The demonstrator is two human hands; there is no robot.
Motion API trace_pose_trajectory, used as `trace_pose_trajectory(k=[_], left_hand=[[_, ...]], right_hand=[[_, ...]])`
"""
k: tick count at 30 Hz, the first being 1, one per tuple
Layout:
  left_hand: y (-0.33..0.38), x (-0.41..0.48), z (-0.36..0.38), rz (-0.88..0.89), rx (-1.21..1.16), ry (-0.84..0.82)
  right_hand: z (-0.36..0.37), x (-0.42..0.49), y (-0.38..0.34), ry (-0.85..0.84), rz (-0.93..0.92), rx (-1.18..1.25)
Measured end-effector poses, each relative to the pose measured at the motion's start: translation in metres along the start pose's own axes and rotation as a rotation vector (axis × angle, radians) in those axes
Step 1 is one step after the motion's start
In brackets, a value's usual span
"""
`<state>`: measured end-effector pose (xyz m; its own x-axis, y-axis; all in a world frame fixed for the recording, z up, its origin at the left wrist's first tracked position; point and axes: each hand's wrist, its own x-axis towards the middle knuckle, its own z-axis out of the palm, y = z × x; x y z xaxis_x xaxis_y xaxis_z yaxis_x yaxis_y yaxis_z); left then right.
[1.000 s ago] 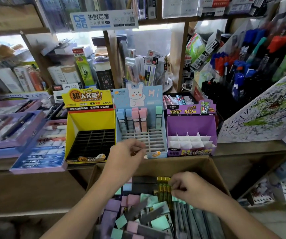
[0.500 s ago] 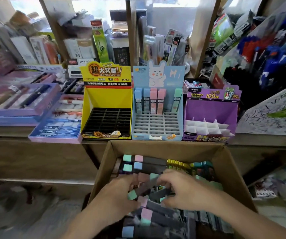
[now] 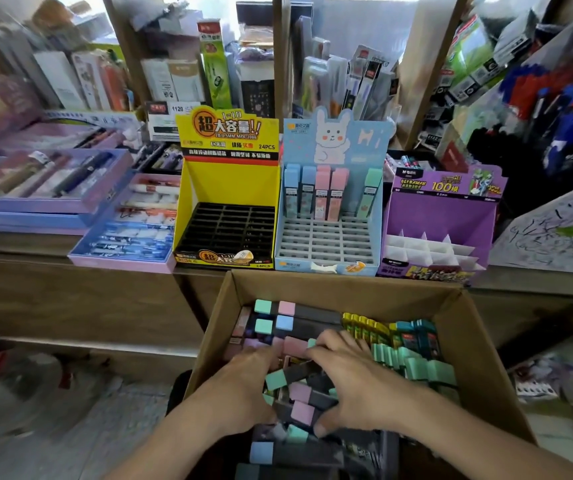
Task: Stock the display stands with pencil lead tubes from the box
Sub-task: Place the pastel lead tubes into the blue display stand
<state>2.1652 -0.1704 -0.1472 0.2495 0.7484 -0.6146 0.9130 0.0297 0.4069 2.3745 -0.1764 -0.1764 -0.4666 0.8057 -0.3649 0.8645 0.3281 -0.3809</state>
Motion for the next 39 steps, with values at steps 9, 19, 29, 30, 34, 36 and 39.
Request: trace_pose_trajectory(k=[9, 19, 29, 30, 34, 36, 39], left_hand=[[-0.009, 0.009, 0.000, 0.021, -0.063, 0.018], [-0.009, 0.010, -0.001, 0.050, -0.130, 0.003], [-0.012, 0.014, -0.001, 0.099, -0.534, 0.050], [-0.011, 0.014, -0.002, 0.099, -0.607, 0.058], [-0.009, 0.014, -0.004, 0.068, -0.922, 0.038], [-0.008, 0.014, -0.006, 0.075, -1.025, 0.014], [-0.006, 0.015, -0.007, 0.127, -1.072, 0.049]], right_hand=[[-0.009, 0.000, 0.001, -0.064, 0.126, 0.185], [-0.015, 0.000, -0.003, -0.159, 0.125, 0.181], [-0.014, 0.000, 0.006, -0.101, 0.190, 0.430], [-0.014, 0.000, 0.007, -0.081, 0.196, 0.467], [-0.013, 0.001, 0.006, -0.002, 0.214, 0.660], [-0.012, 0.003, 0.005, 0.030, 0.225, 0.767], [-0.011, 0.006, 0.003, 0.067, 0.224, 0.963]])
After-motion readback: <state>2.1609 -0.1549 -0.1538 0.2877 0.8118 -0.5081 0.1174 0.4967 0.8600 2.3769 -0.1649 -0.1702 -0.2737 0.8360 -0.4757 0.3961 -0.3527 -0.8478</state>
